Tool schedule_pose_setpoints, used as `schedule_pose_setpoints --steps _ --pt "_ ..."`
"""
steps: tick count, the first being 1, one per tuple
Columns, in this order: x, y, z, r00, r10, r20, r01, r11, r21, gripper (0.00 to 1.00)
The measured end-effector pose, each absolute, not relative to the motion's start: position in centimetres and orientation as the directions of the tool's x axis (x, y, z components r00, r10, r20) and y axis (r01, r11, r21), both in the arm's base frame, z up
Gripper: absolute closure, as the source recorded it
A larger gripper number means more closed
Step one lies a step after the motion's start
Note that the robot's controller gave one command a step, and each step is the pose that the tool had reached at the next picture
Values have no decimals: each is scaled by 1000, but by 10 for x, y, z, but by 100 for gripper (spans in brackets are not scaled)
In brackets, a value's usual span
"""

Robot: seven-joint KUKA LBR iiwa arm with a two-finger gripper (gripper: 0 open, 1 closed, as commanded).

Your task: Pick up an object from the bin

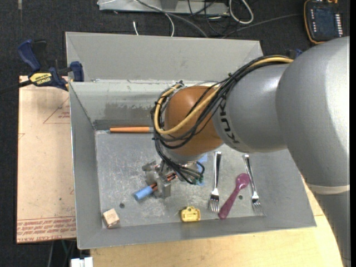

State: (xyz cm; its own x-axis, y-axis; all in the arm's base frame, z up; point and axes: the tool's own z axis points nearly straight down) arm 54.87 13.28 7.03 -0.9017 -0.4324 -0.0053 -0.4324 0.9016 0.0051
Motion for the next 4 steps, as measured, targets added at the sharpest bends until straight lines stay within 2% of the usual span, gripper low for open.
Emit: schedule_pose_setpoints --steps 1,3,4 --pt "549 133 70 -902 -432 -5 -432 902 5 100" --pt "549 133 89 -903 -431 -7 -431 903 6 100" --pt "548 134 116 -903 -430 -4 -430 903 7 100"
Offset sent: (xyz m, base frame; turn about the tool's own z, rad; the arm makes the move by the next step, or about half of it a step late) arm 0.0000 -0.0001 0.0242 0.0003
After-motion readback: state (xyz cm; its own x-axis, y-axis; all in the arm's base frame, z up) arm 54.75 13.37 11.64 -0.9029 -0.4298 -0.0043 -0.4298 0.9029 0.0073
